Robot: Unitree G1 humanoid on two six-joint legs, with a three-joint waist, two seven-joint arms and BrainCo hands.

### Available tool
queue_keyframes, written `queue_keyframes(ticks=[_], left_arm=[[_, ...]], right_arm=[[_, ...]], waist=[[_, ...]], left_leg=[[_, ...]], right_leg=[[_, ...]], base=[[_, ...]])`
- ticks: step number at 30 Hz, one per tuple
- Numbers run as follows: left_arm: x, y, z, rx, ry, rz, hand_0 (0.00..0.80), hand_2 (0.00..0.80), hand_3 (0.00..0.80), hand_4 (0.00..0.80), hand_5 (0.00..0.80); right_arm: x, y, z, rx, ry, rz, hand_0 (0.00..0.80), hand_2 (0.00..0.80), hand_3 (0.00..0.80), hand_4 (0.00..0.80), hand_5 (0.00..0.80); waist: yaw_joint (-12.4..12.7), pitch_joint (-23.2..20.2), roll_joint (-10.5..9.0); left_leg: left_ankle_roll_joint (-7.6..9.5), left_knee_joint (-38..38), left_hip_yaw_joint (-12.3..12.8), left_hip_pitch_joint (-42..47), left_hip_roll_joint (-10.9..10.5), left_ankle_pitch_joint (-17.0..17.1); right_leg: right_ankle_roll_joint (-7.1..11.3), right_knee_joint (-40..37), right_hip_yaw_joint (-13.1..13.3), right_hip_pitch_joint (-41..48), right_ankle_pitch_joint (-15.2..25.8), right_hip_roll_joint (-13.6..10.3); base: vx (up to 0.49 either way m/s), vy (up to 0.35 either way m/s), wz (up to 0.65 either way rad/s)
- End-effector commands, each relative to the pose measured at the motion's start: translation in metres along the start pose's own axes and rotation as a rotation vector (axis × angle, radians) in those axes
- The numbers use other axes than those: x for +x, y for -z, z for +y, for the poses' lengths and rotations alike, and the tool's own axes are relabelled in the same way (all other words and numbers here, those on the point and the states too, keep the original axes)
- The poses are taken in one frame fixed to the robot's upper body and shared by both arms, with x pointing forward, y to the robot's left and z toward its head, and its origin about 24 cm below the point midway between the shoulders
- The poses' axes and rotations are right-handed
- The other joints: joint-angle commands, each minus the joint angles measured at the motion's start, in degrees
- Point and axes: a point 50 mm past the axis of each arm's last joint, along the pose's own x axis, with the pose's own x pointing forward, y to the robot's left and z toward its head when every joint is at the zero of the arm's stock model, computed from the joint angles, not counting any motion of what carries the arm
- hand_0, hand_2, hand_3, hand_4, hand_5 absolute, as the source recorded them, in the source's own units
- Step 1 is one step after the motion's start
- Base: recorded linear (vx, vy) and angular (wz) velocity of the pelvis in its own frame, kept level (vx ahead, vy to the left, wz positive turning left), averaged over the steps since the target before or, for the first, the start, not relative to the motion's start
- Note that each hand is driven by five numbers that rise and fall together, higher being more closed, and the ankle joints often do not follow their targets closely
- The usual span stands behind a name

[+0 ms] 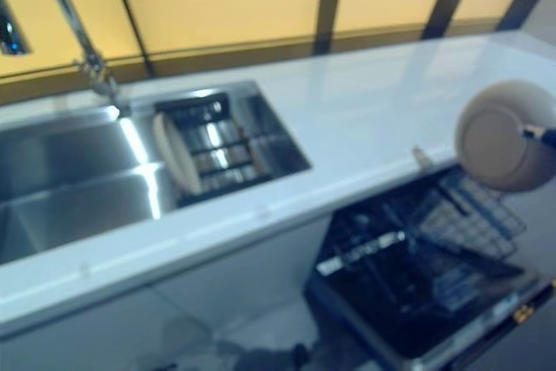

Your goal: Take plates into dishwasher

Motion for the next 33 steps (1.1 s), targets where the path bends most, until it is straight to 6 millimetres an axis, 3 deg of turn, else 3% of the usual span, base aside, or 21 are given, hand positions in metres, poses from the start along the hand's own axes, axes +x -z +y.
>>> queue_keyframes(ticks=[1,12,18,25,33], left_arm=[[-0.003,0.003,0.025,0.011,-0.062,0.010,0.000,0.000,0.000,0.000,0.000],[-0.002,-0.003,0.029,0.018,-0.074,-0.005,0.000,0.000,0.000,0.000,0.000],[-0.001,-0.005,0.025,0.021,-0.062,-0.005,0.000,0.000,0.000,0.000,0.000],[0.000,-0.011,0.020,0.027,-0.057,-0.015,0.000,0.000,0.000,0.000,0.000],[0.001,-0.018,0.018,0.044,-0.049,-0.024,0.000,0.000,0.000,0.000,0.000]], right_arm=[[-0.008,-0.012,-0.010,0.059,0.039,-0.142,0.800,0.800,0.800,0.800,0.800],[-0.009,-0.001,0.014,-0.194,-0.131,-0.064,0.800,0.800,0.800,0.800,0.800],[-0.001,0.012,0.038,-0.138,-0.206,-0.022,0.800,0.800,0.800,0.800,0.800],[0.011,0.029,0.084,-0.086,-0.294,0.022,0.800,0.800,0.800,0.800,0.800],[0.016,0.050,0.113,-0.093,-0.331,0.105,0.800,0.800,0.800,0.800,0.800]], waist=[[0.64,-0.20,-3.92],[0.79,0.26,-3.98],[1.60,0.23,-3.70],[2.98,0.72,-3.30],[4.30,1.26,-2.89]], left_leg=[[1.68,0.16,-1.91,1.84,1.63,-1.42],[1.72,0.16,-1.89,1.80,1.60,-1.18],[1.68,0.16,-2.44,1.84,1.48,-1.11],[1.64,0.16,-3.06,1.91,1.35,-1.02],[1.60,0.16,-3.94,1.58,1.15,-0.86]], right_leg=[[4.02,0.17,0.57,1.38,0.51,-2.80],[4.01,0.17,0.21,1.22,0.78,-2.65],[3.97,0.17,-0.56,1.53,0.66,-2.97],[3.87,0.17,-1.74,2.00,0.54,-3.44],[3.92,0.17,-3.00,2.20,0.53,-3.96]], base=[[0.000,0.000,0.00],[-0.013,-0.011,-0.03],[-0.002,-0.002,-0.01],[0.000,0.002,0.02],[-0.010,0.001,0.07]])
